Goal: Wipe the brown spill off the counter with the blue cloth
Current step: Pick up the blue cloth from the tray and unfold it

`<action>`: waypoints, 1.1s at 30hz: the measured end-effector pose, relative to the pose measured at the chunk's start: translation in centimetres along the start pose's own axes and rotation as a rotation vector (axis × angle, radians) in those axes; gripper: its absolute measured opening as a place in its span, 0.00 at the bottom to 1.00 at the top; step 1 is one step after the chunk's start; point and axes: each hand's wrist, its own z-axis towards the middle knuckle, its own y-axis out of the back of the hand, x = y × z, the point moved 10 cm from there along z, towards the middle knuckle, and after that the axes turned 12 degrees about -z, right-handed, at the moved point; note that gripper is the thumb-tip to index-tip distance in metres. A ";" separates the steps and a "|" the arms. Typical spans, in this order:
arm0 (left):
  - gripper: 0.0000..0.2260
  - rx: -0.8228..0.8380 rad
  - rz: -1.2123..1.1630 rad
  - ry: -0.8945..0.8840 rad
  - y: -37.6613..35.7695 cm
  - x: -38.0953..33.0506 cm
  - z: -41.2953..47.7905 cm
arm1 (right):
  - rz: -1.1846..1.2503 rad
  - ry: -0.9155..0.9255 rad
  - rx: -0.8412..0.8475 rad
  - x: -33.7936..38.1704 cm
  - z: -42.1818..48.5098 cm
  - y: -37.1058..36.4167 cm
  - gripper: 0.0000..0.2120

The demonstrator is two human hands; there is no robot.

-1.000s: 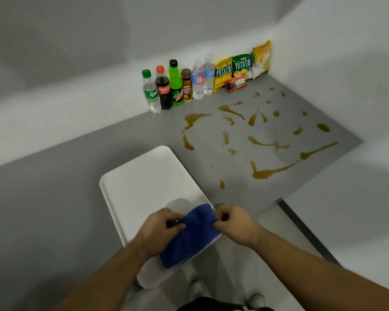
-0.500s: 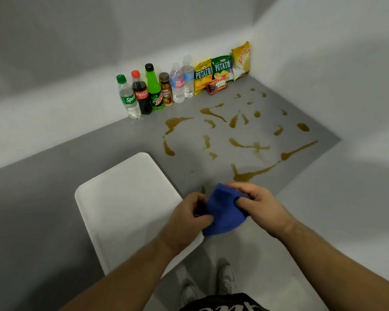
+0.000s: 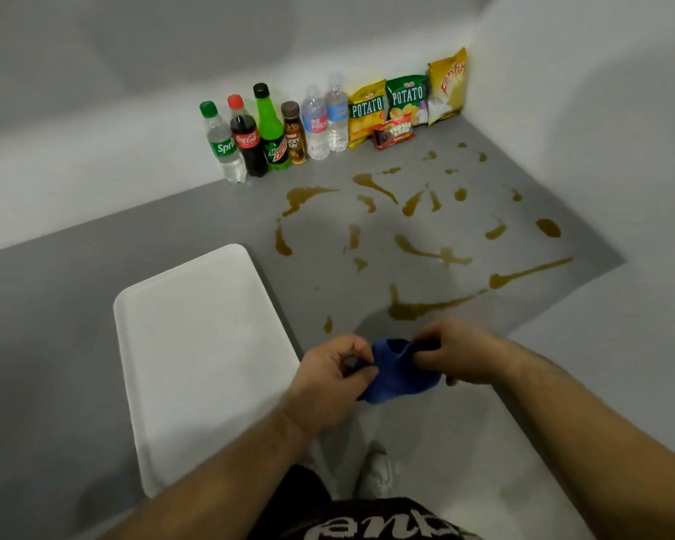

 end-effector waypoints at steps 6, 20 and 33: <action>0.05 -0.330 -0.146 0.083 4.0 3.1 -0.8 | -0.347 0.172 0.002 0.2 1.4 0.1 0.10; 0.09 -0.352 0.598 0.150 9.8 3.9 3.8 | -0.221 0.162 -0.488 5.6 10.0 2.0 0.07; 0.24 -0.235 1.013 -0.124 16.4 5.9 4.9 | -0.511 0.211 -0.498 8.3 8.6 -7.3 0.29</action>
